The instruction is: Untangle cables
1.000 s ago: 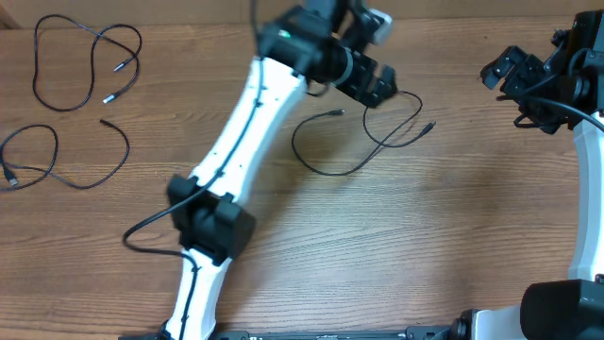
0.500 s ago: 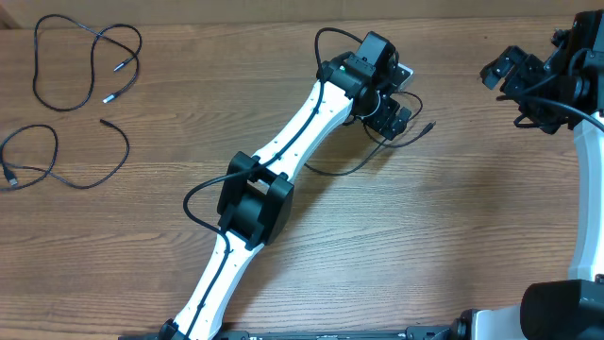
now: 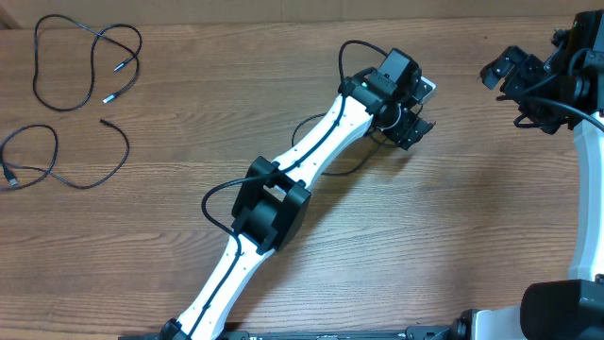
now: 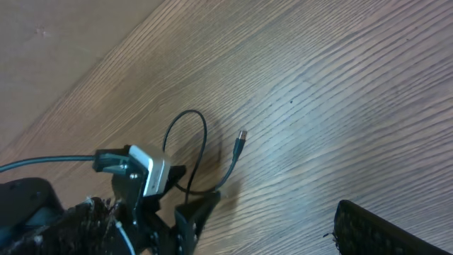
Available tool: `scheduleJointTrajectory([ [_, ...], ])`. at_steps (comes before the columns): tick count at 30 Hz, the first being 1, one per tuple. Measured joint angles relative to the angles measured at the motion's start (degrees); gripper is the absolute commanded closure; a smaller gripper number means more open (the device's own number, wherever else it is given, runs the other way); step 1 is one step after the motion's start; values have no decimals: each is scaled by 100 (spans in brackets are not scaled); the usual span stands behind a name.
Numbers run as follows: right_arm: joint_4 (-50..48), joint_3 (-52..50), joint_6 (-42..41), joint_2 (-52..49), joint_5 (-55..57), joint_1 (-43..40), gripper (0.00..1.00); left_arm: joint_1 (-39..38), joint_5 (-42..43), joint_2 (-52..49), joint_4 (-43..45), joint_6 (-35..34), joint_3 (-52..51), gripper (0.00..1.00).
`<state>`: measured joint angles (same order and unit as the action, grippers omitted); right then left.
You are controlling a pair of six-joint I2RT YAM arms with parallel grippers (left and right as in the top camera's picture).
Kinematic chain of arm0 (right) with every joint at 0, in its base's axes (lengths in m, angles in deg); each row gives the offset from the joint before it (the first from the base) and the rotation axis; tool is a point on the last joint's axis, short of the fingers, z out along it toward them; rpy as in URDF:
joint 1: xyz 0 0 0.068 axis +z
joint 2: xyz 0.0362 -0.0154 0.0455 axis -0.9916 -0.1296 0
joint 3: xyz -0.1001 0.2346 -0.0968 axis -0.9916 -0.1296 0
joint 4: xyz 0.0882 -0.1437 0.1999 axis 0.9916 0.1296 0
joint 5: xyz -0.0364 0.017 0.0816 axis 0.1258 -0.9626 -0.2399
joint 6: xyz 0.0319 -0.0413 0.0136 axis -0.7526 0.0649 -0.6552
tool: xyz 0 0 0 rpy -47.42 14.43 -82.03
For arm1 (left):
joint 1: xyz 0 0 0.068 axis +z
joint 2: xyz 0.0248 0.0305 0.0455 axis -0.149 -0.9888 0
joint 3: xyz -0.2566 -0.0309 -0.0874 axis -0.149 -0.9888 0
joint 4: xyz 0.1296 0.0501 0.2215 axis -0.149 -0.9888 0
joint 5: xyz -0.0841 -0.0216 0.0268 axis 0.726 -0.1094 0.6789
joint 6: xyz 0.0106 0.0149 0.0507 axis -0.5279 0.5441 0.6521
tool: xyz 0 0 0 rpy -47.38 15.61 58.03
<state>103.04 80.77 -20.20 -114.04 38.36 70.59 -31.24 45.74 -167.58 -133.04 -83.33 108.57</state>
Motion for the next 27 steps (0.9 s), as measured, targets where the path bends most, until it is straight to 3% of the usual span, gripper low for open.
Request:
scheduleJointTrajectory([
  [6, 0, 0, -4, 0, -2, 0, 0, 15, -66, -127, 280, -105, -4, 96],
  [16, -2, 0, -2, 0, -2, 0, 0, 48, 127, -120, 321, -177, -4, 96],
  [21, -2, 0, -2, 0, 0, 0, 0, 166, 214, 205, 203, -918, -66, 96],
  [27, 0, 0, -2, 0, 0, 0, 0, 734, 247, 1473, 199, -1633, -72, 96],
])
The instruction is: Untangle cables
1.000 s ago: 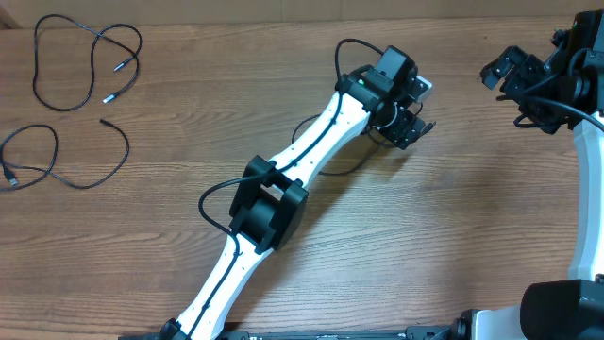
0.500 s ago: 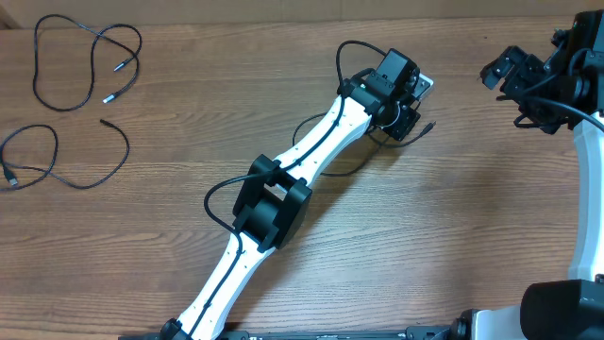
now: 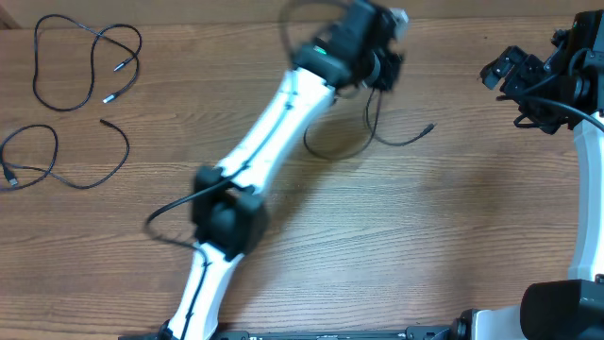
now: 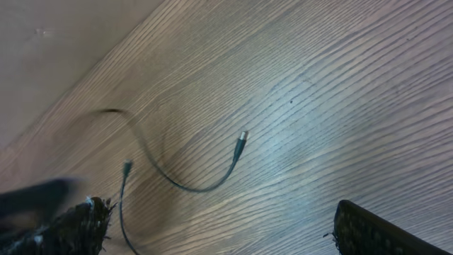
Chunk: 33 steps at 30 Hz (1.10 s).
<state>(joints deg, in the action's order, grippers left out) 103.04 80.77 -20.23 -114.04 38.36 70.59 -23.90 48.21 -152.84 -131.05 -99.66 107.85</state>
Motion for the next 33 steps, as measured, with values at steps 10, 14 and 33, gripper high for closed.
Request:
scheduleJointTrajectory([
  [10, 2, 0, -4, 0, -4, 0, 0, 890, 1344, 1491, 271, -225, 9, 96],
  [14, 0, 0, -2, 0, -2, 0, 0, 848, 1526, 1779, 260, -240, 9, 96],
  [33, 0, 0, 0, 0, 0, 0, 0, 855, -2542, 3215, -3744, -4422, 66, 96],
])
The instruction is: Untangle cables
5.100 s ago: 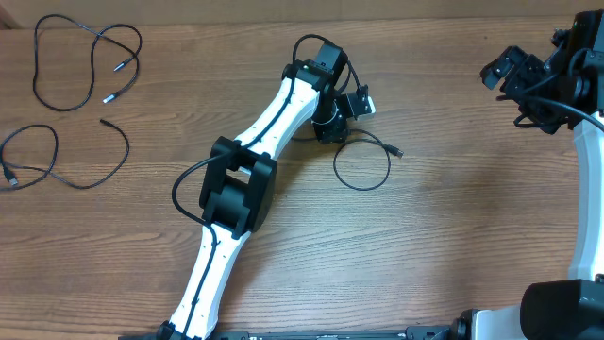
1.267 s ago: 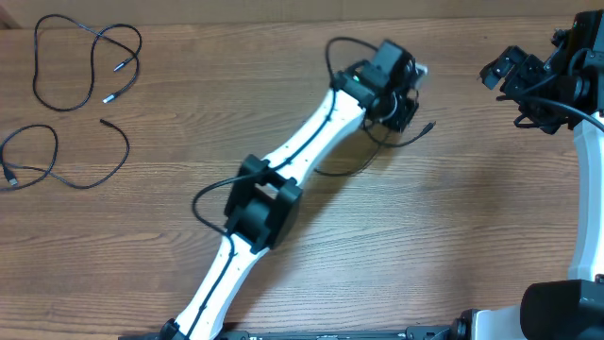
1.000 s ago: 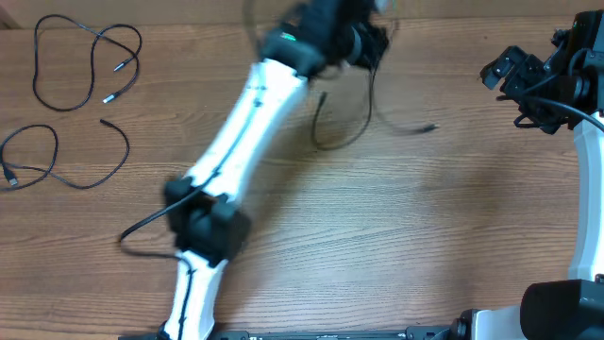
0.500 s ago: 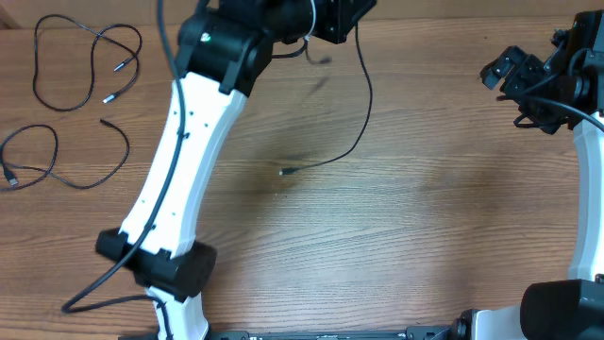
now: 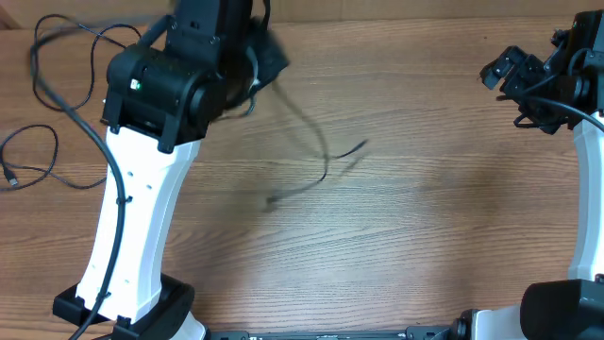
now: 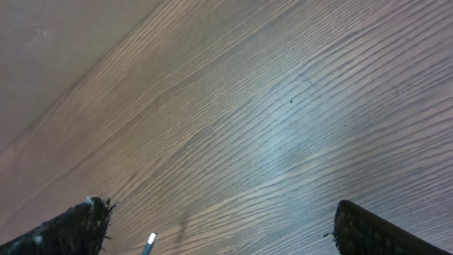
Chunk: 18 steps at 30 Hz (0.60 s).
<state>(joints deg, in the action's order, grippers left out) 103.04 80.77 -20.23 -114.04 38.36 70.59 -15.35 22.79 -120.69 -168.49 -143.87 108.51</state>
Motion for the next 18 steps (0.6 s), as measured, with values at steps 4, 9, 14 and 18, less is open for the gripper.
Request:
scheduleJointTrajectory([
  [4, 0, 0, -2, 0, 0, 0, 0, 190, -782, -2, -745, -1486, -17, 96],
  [9, 2, 0, -2, 0, 0, 0, 0, 634, -1176, -2, -1152, -2345, -20, 96],
  [14, 0, 0, 0, 0, 0, 0, 0, 1040, -1412, -2, -1311, -2918, -55, 96],
  [18, 0, 0, 0, 0, 0, 2, 0, 1349, -1384, -2, -1311, -3344, -210, 96],
])
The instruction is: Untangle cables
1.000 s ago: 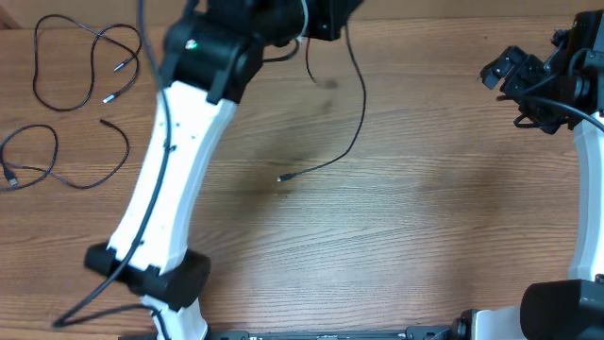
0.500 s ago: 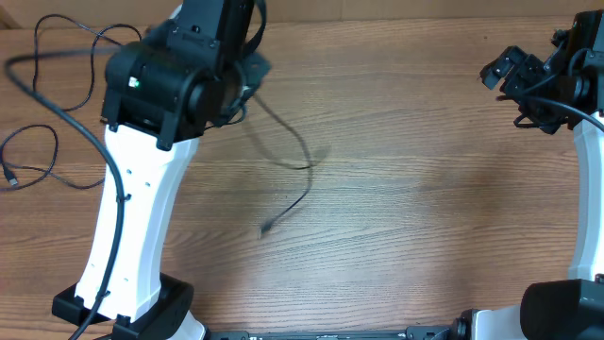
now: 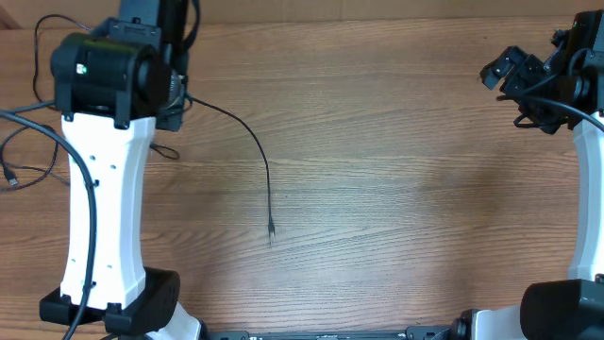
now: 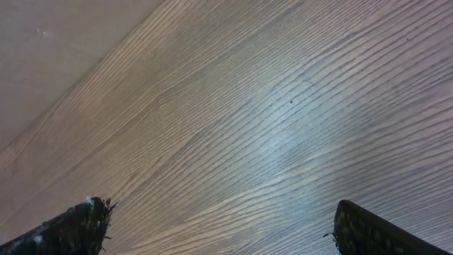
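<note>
A thin black cable (image 3: 262, 161) runs out from under my left wrist and curves down across the table to its plug end (image 3: 270, 230). My left gripper (image 3: 176, 102) is at the back left, mostly hidden under its own wrist, and appears shut on that cable's upper end. Two more black cables lie at the far left, one looped at the back (image 3: 38, 52) and one nearer (image 3: 11, 156), both partly covered by the left arm. My right gripper (image 3: 510, 74) hangs at the far right, open, its fingers (image 4: 81, 228) wide apart over bare wood with nothing between them.
The white left arm (image 3: 99, 208) stands along the left side, over part of the far-left cables. The right arm's base (image 3: 566, 307) sits at the front right corner. The table's back edge (image 3: 377, 21) runs close behind both grippers.
My left gripper has moved further left, and the cable has gone with it. Its free end now lies left of centre. The plug has left the right wrist view. The right arm is unmoved.
My left gripper was right of centre, down on a looped cable. Then it was nearer the back edge with the cable trailing from it. Then it was at the back left with the cable swinging behind, and now the cable lies stretched out left of centre.
</note>
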Available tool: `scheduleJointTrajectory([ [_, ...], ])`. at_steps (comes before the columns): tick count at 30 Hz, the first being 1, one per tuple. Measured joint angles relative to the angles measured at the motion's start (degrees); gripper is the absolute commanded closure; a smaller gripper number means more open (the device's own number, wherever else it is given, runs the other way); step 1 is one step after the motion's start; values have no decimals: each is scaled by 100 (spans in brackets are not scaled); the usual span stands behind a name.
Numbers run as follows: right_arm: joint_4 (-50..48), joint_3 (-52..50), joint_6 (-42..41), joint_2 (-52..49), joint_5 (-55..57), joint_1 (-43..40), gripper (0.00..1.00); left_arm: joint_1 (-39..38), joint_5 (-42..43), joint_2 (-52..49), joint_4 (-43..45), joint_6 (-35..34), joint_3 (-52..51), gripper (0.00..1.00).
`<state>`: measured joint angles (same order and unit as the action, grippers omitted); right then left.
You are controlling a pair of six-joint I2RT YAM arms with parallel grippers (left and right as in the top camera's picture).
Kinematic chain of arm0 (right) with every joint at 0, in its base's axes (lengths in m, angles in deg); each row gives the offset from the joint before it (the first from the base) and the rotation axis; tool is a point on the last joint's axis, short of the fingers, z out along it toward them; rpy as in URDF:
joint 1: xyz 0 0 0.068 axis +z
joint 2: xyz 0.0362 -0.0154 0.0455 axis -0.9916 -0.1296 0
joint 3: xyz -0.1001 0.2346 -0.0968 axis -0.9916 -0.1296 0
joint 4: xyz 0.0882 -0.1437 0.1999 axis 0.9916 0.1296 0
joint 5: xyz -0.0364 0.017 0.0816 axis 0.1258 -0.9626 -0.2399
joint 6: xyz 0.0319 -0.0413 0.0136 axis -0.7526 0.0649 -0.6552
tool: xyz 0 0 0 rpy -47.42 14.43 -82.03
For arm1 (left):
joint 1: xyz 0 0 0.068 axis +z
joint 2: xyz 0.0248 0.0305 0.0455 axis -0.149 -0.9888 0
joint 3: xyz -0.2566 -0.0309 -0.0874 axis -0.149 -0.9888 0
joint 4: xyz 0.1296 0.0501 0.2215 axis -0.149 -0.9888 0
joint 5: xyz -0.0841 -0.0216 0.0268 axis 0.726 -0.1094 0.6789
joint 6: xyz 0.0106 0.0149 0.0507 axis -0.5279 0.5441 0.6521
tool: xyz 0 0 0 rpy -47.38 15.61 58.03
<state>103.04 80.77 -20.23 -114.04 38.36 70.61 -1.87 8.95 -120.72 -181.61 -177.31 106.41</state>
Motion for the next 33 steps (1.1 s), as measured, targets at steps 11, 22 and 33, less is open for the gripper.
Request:
scheduleJointTrajectory([
  [11, 2, 0, 0, 0, 0, -2, 0, 111, 35, 0, 844, -389, -136, 96],
  [22, 0, 0, 0, 0, -2, -2, 0, -1241, 15, 48, 1204, 1377, -15, 95],
  [33, 2, 0, -2, 0, -2, -2, 0, -901, 164, 455, -15, 2568, 46, 96],
])
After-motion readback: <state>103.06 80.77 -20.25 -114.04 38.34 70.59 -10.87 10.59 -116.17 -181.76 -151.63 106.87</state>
